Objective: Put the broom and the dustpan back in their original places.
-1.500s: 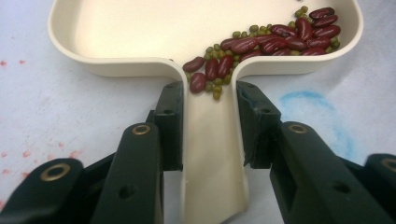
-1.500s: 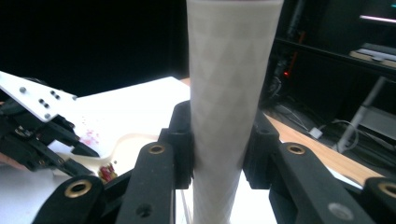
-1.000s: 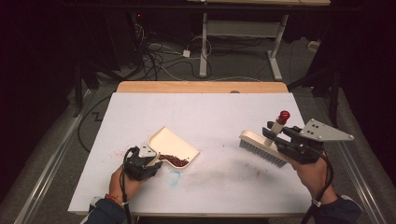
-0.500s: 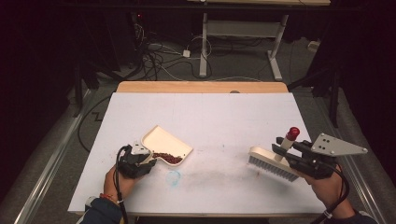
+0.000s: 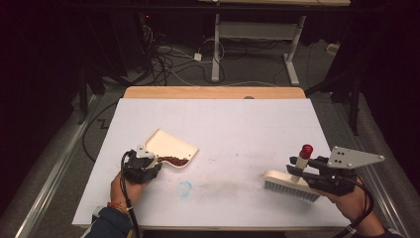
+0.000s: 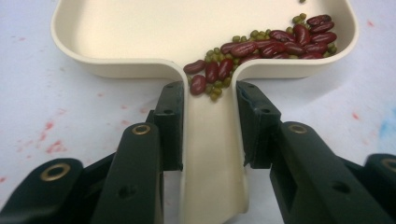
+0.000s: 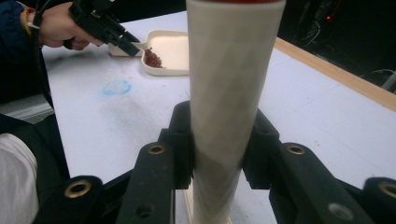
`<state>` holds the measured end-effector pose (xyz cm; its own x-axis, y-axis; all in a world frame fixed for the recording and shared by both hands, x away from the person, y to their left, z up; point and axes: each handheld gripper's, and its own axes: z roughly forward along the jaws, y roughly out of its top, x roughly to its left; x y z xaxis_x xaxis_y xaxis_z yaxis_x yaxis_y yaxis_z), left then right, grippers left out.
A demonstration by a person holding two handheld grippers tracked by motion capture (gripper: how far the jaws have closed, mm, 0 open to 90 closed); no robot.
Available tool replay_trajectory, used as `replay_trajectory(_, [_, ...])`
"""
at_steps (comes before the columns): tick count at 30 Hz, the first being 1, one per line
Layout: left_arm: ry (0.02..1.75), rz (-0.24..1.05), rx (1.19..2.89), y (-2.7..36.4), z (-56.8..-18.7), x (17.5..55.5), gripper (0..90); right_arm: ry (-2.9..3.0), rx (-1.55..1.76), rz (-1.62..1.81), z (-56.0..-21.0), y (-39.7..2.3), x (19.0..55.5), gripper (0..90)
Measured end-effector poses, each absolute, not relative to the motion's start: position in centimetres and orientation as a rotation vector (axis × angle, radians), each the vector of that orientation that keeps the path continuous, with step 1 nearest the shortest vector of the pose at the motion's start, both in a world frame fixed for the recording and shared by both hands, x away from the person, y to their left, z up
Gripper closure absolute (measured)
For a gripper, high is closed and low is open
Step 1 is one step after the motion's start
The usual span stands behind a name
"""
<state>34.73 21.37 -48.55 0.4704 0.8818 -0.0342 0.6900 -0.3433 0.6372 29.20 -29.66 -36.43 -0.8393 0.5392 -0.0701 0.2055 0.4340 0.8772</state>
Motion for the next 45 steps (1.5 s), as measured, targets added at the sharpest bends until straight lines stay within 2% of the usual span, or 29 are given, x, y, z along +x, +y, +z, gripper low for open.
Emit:
replay_trajectory(4, [1.353,0.468,2.104,21.2,-48.7,35.9,63.3,2.384,0.656,1.371,-36.9,-29.6,30.0,69.6])
replay_trajectory(9, [1.417,0.452,2.051,20.7,-49.3,36.6,62.0,2.386,0.682,1.374,-37.1,-29.6,31.2,69.5])
replay_trajectory(13, [1.404,0.424,2.043,19.9,-49.4,36.2,55.5,2.377,0.703,1.354,-37.1,-29.7,32.2,69.2])
replay_trajectory(19, [1.334,0.374,2.063,18.8,-49.2,34.9,47.5,2.328,0.779,1.315,-37.1,-29.5,34.5,65.3])
replay_trajectory(26, [1.239,0.360,2.069,19.0,-48.8,33.7,44.0,2.331,0.882,1.243,-37.7,-28.7,38.6,62.3])
replay_trajectory(31, [1.104,0.404,2.045,19.6,-48.2,32.1,36.1,2.315,0.970,1.194,-38.7,-28.1,41.3,60.3])
replay_trajectory(35, [1.003,0.428,2.074,20.2,-47.8,31.1,34.3,2.301,1.033,1.148,-39.4,-27.6,43.0,59.3])
replay_trajectory(36, [1.005,0.452,2.075,20.4,-47.8,30.8,34.1,2.293,1.055,1.130,-39.6,-27.4,43.4,59.2])
replay_trajectory(37, [1.011,0.479,2.080,20.5,-47.9,30.6,28.1,2.288,1.086,1.113,-39.9,-27.3,43.8,59.1])
replay_trajectory(40, [0.982,0.471,2.094,21.0,-48.0,30.0,28.2,2.269,1.135,1.047,-40.6,-26.9,44.7,58.5])
replay_trajectory(43, [0.945,0.494,2.085,21.4,-48.1,29.3,21.8,2.245,1.186,1.017,-41.4,-26.6,45.5,57.9])
replay_trajectory(45, [0.918,0.493,2.081,21.5,-48.1,29.1,20.6,2.228,1.211,1.000,-41.9,-26.5,45.9,57.4])
